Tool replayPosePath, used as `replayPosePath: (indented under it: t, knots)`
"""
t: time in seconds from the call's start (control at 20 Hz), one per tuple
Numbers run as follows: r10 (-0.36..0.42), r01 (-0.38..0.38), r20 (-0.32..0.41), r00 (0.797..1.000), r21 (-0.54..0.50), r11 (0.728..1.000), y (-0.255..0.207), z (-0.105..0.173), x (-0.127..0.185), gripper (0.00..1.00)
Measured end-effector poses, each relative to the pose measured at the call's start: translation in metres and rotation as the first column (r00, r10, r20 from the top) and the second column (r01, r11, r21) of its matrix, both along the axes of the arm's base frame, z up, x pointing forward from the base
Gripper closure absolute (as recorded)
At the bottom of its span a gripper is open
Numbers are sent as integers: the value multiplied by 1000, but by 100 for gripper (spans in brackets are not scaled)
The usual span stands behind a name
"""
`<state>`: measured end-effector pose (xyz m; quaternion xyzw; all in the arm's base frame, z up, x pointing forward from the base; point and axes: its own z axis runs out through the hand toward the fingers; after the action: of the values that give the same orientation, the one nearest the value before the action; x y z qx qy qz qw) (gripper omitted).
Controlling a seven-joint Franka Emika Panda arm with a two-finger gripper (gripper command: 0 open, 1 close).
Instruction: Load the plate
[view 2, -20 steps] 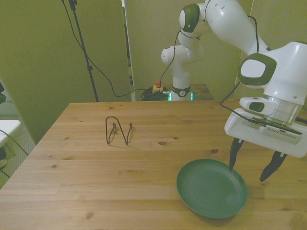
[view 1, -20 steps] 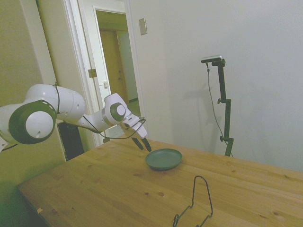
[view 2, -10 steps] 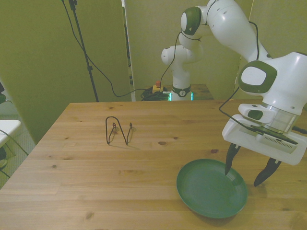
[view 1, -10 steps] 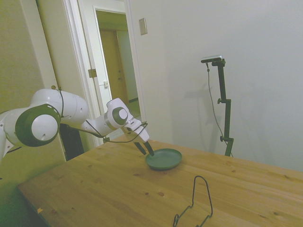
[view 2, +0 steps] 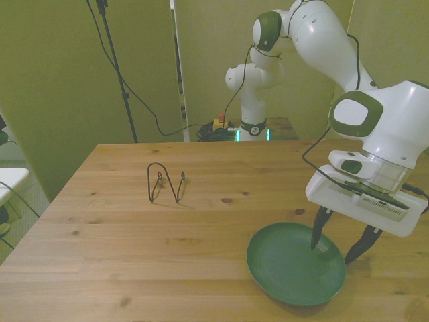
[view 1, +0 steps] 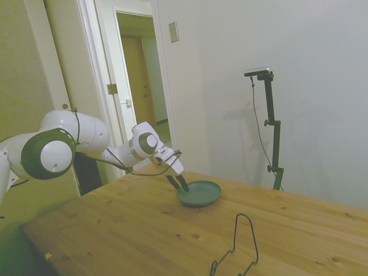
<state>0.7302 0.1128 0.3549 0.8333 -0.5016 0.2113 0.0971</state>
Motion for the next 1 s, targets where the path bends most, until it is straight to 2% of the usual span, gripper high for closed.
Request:
replayPosePath:
  t: [1.0]
  knots:
    - [-15,15,-5,1000,0,1000,-12,-4,1,100]
